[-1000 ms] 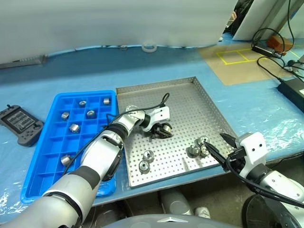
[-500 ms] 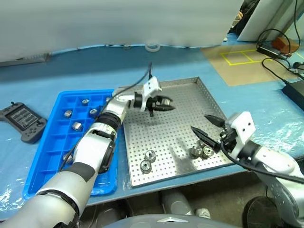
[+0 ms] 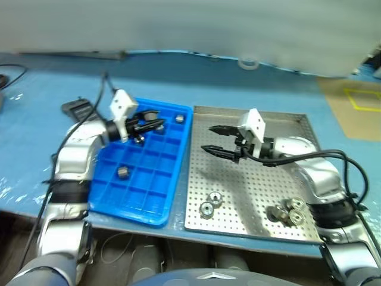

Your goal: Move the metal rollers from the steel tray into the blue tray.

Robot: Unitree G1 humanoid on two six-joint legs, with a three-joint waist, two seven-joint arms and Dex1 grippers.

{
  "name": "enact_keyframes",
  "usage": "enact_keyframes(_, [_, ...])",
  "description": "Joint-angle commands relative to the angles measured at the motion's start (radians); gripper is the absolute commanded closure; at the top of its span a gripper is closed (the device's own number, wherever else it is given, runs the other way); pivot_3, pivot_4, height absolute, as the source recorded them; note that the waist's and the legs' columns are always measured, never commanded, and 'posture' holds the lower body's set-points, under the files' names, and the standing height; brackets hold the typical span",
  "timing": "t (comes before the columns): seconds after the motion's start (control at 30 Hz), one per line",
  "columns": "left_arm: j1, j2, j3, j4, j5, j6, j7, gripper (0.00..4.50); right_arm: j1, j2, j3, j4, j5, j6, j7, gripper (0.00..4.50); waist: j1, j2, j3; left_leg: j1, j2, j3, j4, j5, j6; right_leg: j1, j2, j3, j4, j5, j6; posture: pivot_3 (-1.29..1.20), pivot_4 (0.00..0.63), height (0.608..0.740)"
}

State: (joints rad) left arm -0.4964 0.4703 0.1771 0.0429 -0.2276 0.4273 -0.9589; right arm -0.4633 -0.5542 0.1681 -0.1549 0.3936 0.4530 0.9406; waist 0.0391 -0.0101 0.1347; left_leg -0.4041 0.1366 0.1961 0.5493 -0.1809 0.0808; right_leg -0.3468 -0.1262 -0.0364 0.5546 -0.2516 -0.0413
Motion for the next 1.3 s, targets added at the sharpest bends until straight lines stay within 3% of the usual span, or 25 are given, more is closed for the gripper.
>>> enact_keyframes(0.03, [0.1,0.013,0.067,-0.153,-0.032,0.039,0.11,3.08,-0.072,0.042,0.036,0.089,-0.017,-0.093,0.085,1.26,0.041,0.0,0.0,0.0,0.0,0.0,-0.001,0.001,-0.001,0.0,0.0,0.0,0.0,0.0,0.0,0.22,0.15,0.74])
enact_keyframes(0.13, [0.173,0.015,0.074,-0.176,-0.02,0.042,0.178,3.08,-0.102,0.069,0.055,0.146,-0.033,-0.129,0.124,1.26,0.093,-0.003,0.0,0.0,-0.002,-0.001,0.0,0.001,-0.002,-0.003,0.0,0.001,0.0,0.0,-0.001,0.26,0.15,0.74])
enact_keyframes(0.27, [0.217,-0.003,0.05,-0.129,-0.001,-0.001,0.246,3.08,-0.118,0.096,0.073,0.184,-0.059,-0.161,0.147,1.26,0.12,-0.007,0.001,0.0,-0.003,-0.001,0.001,0.001,-0.007,-0.002,0.0,0.004,-0.001,0.0,-0.001,0.27,0.15,0.74])
enact_keyframes(0.4, [0.183,-0.022,0.021,-0.082,0.001,-0.017,0.281,3.08,-0.103,0.101,0.065,0.175,-0.068,-0.164,0.141,1.26,0.121,-0.011,0.001,0.001,-0.002,-0.001,-0.005,0.007,-0.012,-0.001,0.001,0.007,-0.001,0.001,0.001,0.24,0.15,0.74])
enact_keyframes(0.63, [0.096,-0.005,-0.032,0.041,0.016,-0.053,0.286,3.08,-0.029,0.094,0.051,0.106,-0.078,-0.144,0.093,1.26,0.114,-0.015,0.0,0.009,0.001,-0.001,-0.018,0.017,-0.028,-0.002,0.004,0.009,-0.001,0.006,0.019,0.19,0.15,0.74])
enact_keyframes(0.8, [0.088,0.002,-0.069,0.063,0.018,-0.041,0.269,3.08,0.003,0.091,0.046,0.063,-0.074,-0.122,0.061,1.26,0.107,-0.016,-0.001,0.009,0.006,-0.001,-0.018,0.018,-0.029,-0.004,0.011,0.01,-0.001,0.008,0.023,0.15,0.15,0.74])
enact_keyframes(1.07, [0.094,0.01,-0.092,0.05,-0.016,-0.007,0.22,0.6,0.009,0.088,0.035,0.059,-0.073,-0.114,0.041,1.26,0.105,-0.016,-0.001,0.008,0.015,-0.001,-0.019,0.019,-0.033,-0.005,0.018,0.008,-0.002,0.006,0.02,0.14,0.15,0.74])
enact_keyframes(1.3, [0.06,0.009,-0.096,0.032,-0.043,-0.009,0.192,0.6,0.022,0.087,0.03,0.059,-0.082,-0.123,0.02,1.26,0.106,-0.016,0.0,0.014,0.015,0.0,-0.02,0.019,-0.033,-0.002,0.018,0.009,-0.001,0.006,0.02,0.11,0.15,0.74])
